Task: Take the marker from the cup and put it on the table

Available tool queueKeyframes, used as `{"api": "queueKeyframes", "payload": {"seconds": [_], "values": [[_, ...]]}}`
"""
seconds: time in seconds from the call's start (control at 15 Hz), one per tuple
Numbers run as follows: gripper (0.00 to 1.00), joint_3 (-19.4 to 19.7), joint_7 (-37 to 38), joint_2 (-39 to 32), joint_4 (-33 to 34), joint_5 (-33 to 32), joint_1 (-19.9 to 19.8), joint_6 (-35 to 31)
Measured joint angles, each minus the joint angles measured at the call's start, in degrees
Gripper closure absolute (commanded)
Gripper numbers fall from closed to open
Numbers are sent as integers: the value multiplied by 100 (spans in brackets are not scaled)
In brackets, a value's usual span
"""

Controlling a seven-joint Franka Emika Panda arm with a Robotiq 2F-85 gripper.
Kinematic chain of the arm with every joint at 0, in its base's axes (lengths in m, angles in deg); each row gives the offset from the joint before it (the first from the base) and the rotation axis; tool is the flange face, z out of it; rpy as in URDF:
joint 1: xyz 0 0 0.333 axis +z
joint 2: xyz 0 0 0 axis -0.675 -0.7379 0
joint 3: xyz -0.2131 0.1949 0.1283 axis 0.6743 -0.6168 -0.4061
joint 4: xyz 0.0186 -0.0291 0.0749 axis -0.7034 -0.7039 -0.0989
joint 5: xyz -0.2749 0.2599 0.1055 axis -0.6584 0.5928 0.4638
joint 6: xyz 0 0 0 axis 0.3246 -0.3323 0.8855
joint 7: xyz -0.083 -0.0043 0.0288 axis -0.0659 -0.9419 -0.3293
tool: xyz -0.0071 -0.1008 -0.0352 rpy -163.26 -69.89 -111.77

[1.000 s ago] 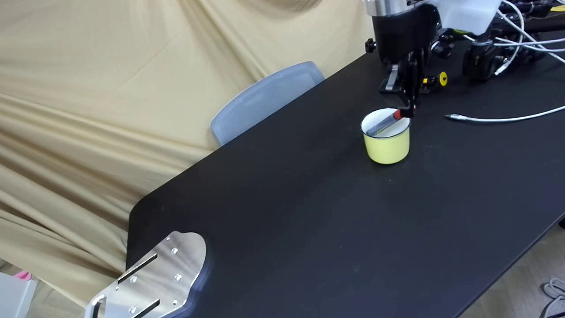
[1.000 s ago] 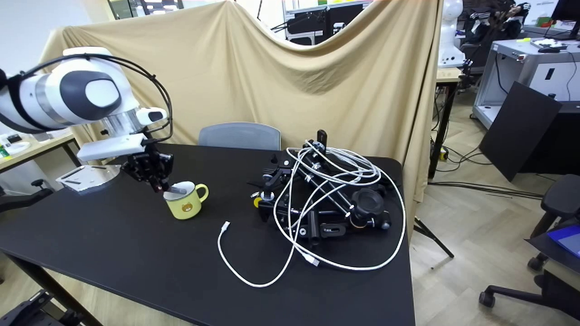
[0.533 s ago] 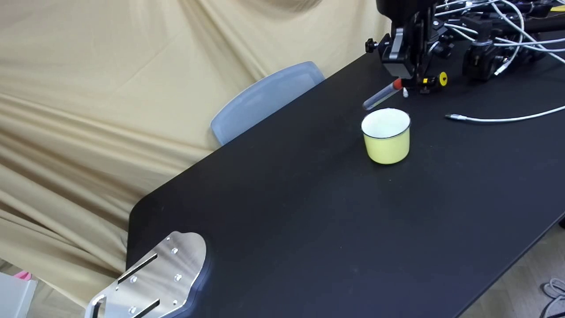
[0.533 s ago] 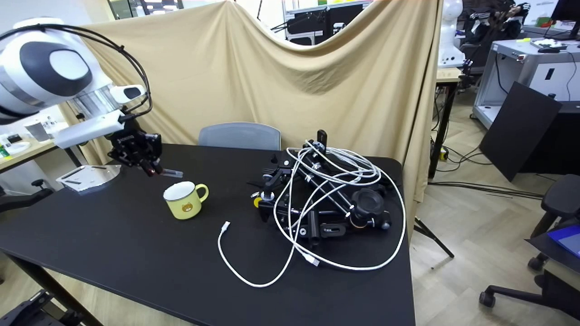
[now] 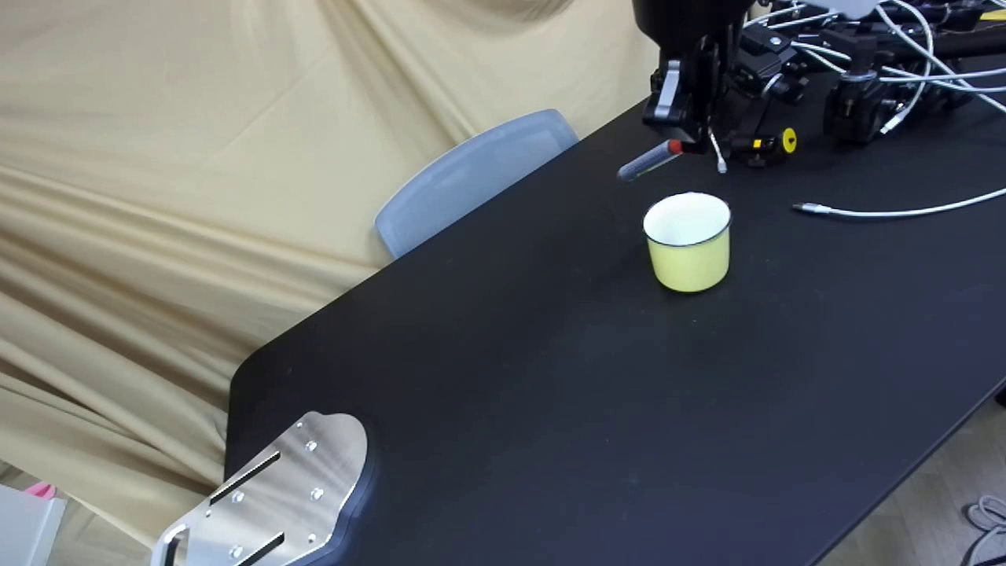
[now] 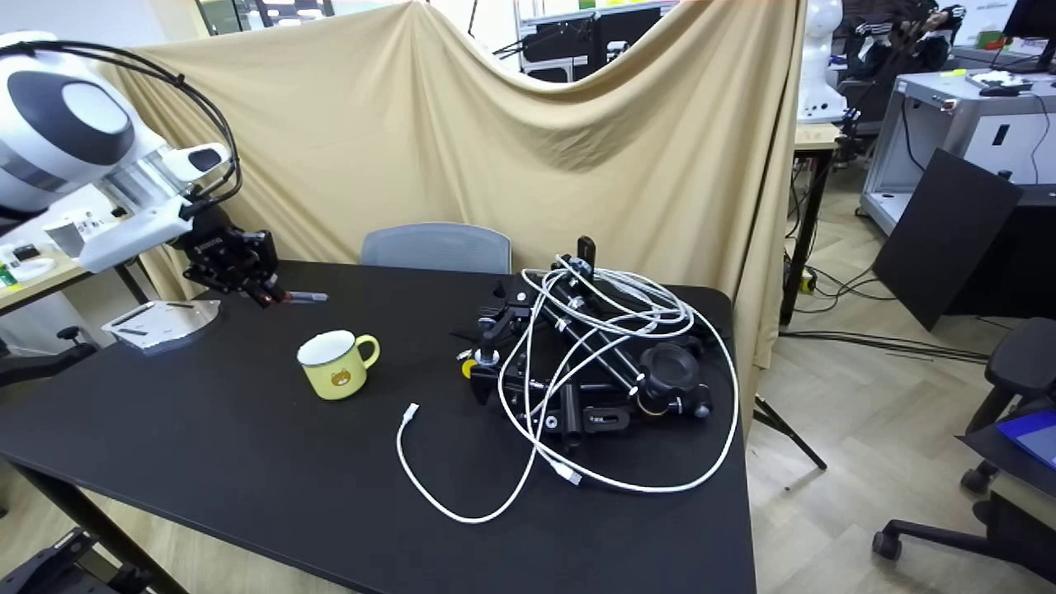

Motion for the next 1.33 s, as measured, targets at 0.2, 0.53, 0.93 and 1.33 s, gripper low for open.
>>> {"api": "queueKeyframes", "payload": {"seconds": [0.2,0.53,0.93,1.33], "values": [[94,-152,1094,-250,107,-147,9,-202],[94,-223,2644,-923,364,-133,135,-663],[94,-172,4045,-1590,679,-749,355,-917],[94,109,5052,-2202,976,-1806,668,-913]]}}
